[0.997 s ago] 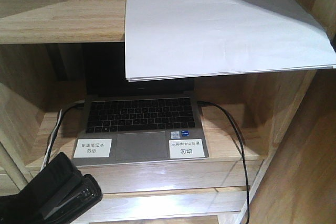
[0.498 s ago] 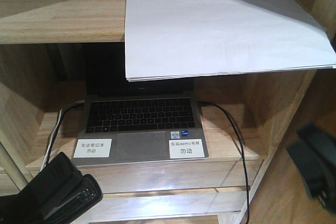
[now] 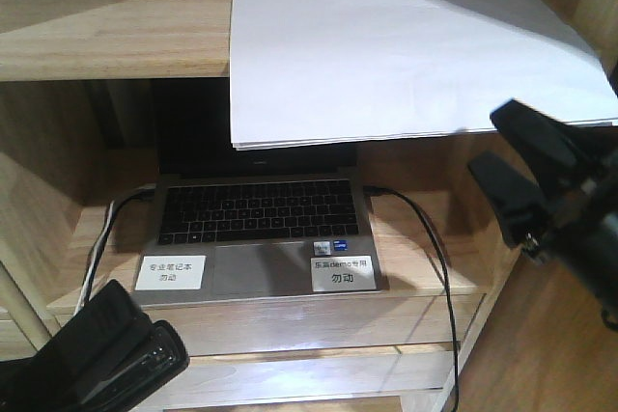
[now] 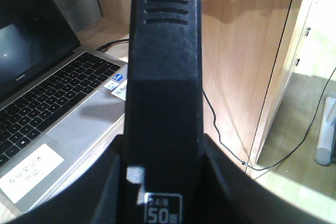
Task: Grab stapler and paper to desk for stapling
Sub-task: 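Reach the right gripper toward the edge of the white paper stack, then pinch the paper edge with the right gripper and pull it off the shelf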
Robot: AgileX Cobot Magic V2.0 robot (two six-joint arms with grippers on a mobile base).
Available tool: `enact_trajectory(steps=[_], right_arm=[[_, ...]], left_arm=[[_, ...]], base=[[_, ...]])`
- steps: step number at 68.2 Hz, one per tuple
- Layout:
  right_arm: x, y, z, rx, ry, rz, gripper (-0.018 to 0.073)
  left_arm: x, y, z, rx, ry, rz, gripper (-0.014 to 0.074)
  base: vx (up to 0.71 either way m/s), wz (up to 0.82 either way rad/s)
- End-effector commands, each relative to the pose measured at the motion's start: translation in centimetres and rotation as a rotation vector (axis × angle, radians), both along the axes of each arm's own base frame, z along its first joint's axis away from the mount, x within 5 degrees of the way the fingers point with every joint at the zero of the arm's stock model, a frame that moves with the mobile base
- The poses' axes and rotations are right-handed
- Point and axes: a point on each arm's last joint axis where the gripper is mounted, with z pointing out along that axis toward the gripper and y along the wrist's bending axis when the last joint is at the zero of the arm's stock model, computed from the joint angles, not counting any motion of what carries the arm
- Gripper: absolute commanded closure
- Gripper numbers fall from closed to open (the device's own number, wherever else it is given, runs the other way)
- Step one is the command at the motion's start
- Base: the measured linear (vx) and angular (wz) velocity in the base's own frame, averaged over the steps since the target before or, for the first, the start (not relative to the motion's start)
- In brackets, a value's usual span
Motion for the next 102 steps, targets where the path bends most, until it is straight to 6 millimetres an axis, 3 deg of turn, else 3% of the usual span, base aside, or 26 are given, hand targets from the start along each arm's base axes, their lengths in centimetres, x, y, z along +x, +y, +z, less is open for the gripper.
enact_trajectory(steps=[1,17,38,48,60,64,79,102], right_arm=[[0.7,0.2,2.0,0.061,-0.096,0.001,0.0007],[2.5,1.3,1.8,0.046,-0.085,-0.015,0.0007],[4.7,3.3,2.8,0.107,-0.086,0.019,0.0041],[4.9,4.0,3.2,0.139,-0.102,0.047,0.0169],[4.9,4.0,3.3,0.177,-0.095,0.061,0.0495],[4.6,4.0,3.5,0.193,-0.099,0.079,0.0579],[3.3,3.6,4.0,0.187,-0.133,0.095,0.0570],[-1.1,1.7,2.9,0.113,-0.148,0.046,0.0564]], left_arm=[[0.3,0.0,1.9,-0.107,-0.059,0.040,0.0603],[0.3,0.0,1.9,-0.107,-0.059,0.040,0.0603],[0.3,0.0,1.9,-0.107,-0.059,0.040,0.0603],[0.3,0.0,1.9,-0.107,-0.059,0.040,0.0603],[0.3,0.0,1.9,-0.107,-0.059,0.040,0.0603],[0.3,0.0,1.9,-0.107,-0.059,0.040,0.0603],[0.3,0.0,1.9,-0.107,-0.059,0.040,0.0603],[0.3,0.0,1.9,-0.107,-0.059,0.040,0.0603]], base=[[0.00,0.00],[0.00,0.00],[0.00,0.00],[0.00,0.00],[0.00,0.00],[0.00,0.00],[0.00,0.00],[0.00,0.00]])
